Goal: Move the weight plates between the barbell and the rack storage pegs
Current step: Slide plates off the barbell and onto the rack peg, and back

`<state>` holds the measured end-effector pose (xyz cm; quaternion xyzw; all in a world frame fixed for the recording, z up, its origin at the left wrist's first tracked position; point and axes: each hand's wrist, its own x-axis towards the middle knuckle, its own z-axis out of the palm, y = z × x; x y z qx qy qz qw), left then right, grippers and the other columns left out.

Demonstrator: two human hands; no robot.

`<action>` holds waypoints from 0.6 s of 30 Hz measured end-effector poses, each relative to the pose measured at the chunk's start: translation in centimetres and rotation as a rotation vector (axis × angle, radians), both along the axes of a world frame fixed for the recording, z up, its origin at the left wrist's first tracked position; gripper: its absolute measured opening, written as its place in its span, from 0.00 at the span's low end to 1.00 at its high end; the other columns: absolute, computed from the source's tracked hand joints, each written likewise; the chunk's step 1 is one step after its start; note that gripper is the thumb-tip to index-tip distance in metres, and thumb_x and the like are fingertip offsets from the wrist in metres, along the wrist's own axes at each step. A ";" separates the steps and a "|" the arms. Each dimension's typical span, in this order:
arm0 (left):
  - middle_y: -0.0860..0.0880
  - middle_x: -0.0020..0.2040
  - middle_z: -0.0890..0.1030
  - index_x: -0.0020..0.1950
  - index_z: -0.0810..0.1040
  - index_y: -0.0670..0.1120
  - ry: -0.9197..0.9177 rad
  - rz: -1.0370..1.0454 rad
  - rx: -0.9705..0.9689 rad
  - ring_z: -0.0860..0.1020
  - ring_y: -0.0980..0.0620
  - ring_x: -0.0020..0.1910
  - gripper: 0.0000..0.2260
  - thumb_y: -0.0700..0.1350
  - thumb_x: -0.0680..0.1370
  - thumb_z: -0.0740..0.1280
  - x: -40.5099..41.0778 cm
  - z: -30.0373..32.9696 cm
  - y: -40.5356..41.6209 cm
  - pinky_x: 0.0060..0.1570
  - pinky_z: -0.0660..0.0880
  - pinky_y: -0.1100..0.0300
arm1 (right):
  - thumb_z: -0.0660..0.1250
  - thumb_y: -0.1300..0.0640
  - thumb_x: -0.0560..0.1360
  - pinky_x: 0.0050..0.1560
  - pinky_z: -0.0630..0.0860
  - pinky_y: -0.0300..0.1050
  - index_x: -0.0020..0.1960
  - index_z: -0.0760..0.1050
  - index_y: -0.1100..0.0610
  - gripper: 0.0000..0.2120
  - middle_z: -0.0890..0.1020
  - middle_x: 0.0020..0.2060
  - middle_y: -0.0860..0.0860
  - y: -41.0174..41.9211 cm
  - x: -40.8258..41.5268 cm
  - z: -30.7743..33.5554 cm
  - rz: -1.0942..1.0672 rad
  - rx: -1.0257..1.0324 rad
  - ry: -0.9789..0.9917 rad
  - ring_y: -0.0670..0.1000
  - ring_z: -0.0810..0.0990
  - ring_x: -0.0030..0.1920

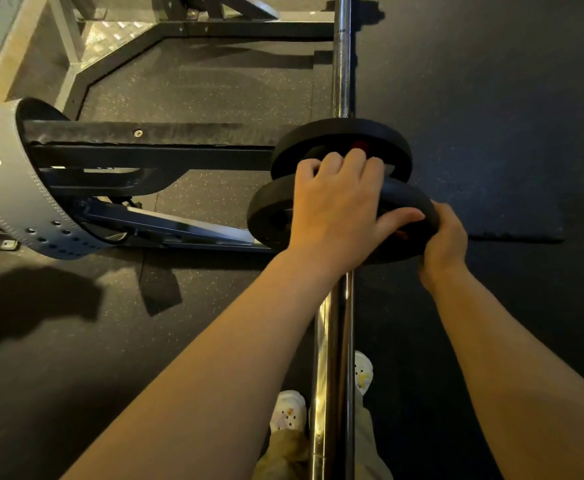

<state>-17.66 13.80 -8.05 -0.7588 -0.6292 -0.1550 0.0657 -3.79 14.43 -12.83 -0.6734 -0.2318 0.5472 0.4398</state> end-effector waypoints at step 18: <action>0.50 0.44 0.75 0.51 0.76 0.48 -0.126 0.029 -0.015 0.73 0.50 0.43 0.28 0.71 0.72 0.56 -1.0 0.1 -1.5 0.48 0.67 0.55 | 0.54 0.54 0.80 0.41 0.66 0.42 0.36 0.69 0.53 0.15 0.71 0.35 0.50 -0.4 0.0 0.7 0.086 0.053 -0.109 0.47 0.70 0.37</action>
